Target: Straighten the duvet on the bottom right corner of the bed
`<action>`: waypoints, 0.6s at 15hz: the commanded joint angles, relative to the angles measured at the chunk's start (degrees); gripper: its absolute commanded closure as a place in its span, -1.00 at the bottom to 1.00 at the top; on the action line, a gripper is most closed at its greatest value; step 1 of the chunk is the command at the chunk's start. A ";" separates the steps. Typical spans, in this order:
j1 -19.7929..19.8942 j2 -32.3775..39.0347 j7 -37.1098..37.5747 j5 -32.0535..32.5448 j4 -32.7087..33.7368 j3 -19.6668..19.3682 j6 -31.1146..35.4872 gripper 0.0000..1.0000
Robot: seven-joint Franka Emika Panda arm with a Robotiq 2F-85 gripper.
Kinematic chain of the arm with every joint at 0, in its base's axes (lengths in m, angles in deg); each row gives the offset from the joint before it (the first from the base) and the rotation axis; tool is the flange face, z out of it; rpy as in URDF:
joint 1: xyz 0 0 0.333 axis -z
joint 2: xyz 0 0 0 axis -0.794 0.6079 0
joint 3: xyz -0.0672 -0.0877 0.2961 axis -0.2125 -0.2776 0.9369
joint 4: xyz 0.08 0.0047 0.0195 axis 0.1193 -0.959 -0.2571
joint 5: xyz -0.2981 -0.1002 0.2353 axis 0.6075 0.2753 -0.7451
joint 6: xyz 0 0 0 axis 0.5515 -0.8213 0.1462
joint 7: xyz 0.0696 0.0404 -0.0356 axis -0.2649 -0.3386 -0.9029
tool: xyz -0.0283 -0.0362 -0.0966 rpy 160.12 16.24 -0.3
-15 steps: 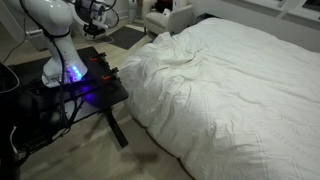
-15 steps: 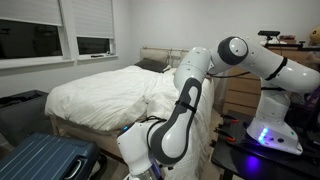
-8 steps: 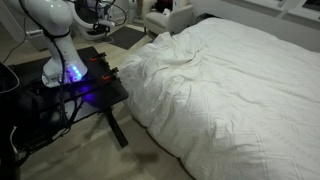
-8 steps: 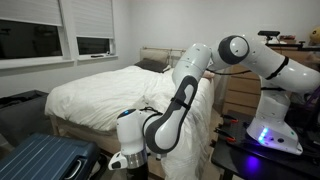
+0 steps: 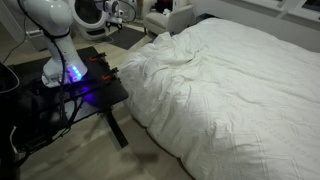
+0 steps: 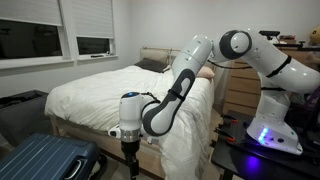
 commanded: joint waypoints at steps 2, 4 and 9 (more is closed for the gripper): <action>-3.17 -8.61 14.36 2.41 -8.12 -7.64 3.44 -1.00; -5.59 -11.39 20.97 3.96 -10.23 -11.53 3.48 -1.00; -13.17 -19.16 38.23 9.52 -16.60 -21.96 0.48 -1.00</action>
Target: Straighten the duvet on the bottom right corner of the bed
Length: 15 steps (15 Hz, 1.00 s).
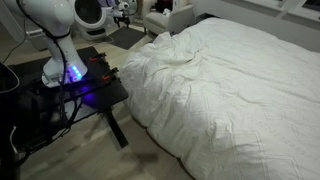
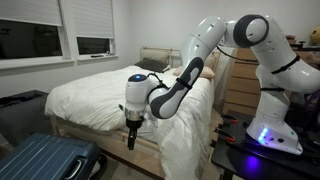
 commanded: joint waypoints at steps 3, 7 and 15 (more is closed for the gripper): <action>-7.33 -10.65 17.45 6.32 -11.07 -9.73 -3.77 -1.00; -7.65 -15.83 24.72 11.47 -18.21 -12.73 -3.93 -1.00; 2.80 -23.44 29.29 29.15 -29.34 -15.37 3.58 -1.00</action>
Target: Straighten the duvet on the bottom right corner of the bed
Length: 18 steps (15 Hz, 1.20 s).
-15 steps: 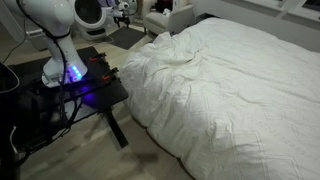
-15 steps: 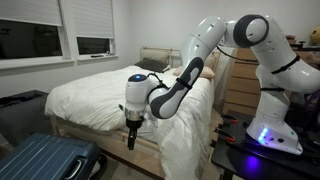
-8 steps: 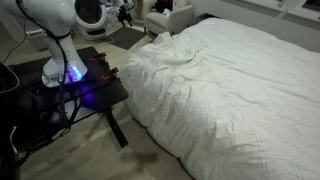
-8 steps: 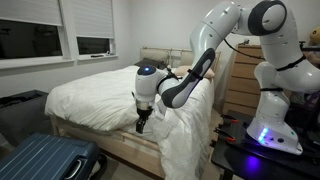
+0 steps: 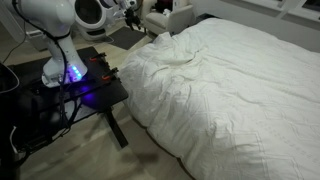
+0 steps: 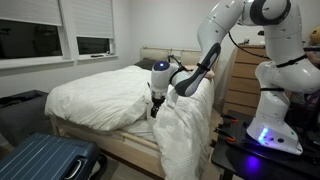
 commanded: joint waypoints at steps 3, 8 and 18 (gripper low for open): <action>13.23 -4.83 1.50 14.10 -6.85 0.29 11.51 -1.00; 19.18 0.71 -1.07 17.43 -6.10 -7.33 29.40 -1.00; 35.21 9.05 -7.05 15.30 -2.40 -1.45 39.59 -1.00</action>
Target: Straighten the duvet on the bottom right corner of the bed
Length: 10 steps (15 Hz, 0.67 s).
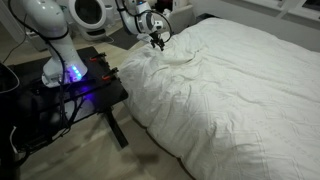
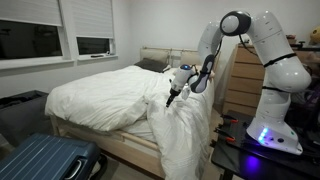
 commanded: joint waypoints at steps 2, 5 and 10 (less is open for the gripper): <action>3.14 2.42 -0.02 -1.00 4.12 2.49 6.77 -1.00; 7.23 4.87 0.98 -1.55 6.68 7.84 11.70 -1.00; 15.00 10.87 -7.59 -9.78 11.43 20.37 12.54 -1.00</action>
